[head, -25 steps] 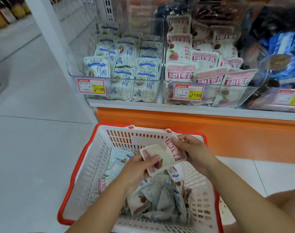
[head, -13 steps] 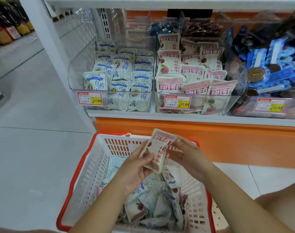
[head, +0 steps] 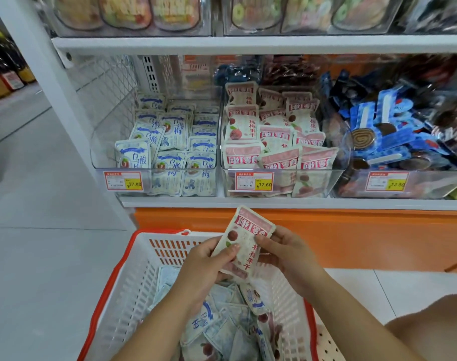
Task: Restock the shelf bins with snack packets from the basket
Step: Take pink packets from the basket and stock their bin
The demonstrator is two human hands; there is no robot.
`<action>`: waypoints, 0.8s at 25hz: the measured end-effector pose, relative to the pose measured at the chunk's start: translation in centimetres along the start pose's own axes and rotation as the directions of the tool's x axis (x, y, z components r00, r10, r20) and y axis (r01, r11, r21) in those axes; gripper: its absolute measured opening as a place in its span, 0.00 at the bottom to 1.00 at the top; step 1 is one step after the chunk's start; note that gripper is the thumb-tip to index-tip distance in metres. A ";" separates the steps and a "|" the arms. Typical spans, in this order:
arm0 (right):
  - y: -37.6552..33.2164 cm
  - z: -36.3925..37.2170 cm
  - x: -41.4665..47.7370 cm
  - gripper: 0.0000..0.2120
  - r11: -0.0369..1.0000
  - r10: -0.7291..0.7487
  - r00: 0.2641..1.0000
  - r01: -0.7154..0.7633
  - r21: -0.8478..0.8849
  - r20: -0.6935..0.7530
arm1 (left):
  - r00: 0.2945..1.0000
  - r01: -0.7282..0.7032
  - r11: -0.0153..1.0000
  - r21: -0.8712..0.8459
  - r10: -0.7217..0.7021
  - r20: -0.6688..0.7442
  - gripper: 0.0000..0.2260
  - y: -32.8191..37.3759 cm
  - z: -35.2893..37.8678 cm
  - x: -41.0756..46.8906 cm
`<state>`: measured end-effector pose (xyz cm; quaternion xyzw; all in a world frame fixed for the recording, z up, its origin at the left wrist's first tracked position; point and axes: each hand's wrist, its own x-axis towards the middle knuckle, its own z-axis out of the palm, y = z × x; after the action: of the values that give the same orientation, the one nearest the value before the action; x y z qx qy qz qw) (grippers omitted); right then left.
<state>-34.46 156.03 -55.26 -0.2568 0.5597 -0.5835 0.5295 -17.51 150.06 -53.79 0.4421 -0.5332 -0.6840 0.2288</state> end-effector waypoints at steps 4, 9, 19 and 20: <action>-5.0 -0.2 -1.0 0.16 0.972 -0.085 0.996 0.087 -0.216 0.016 | 0.994 -0.104 0.992 0.068 0.102 0.029 0.07 3.9 1.3 -0.1; -16.5 -2.9 -1.9 0.18 0.857 -0.277 0.961 0.253 -0.449 0.014 | 0.905 -0.425 0.850 0.312 0.410 0.114 0.05 11.6 4.5 1.6; -27.8 -8.3 10.9 0.16 0.202 -0.546 0.830 -0.004 -0.979 -0.116 | 0.854 -0.442 0.126 0.888 0.360 0.374 0.14 20.5 11.0 17.7; -28.0 -8.2 11.9 0.18 0.103 -0.556 0.829 -0.004 -0.995 -0.061 | 0.861 -0.443 0.121 0.888 0.333 0.385 0.13 20.3 11.3 18.7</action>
<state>-54.66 143.19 -34.86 -0.5028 0.8370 -0.2146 -0.0247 -39.77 134.69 -41.16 0.3004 -0.9409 -0.1465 0.0546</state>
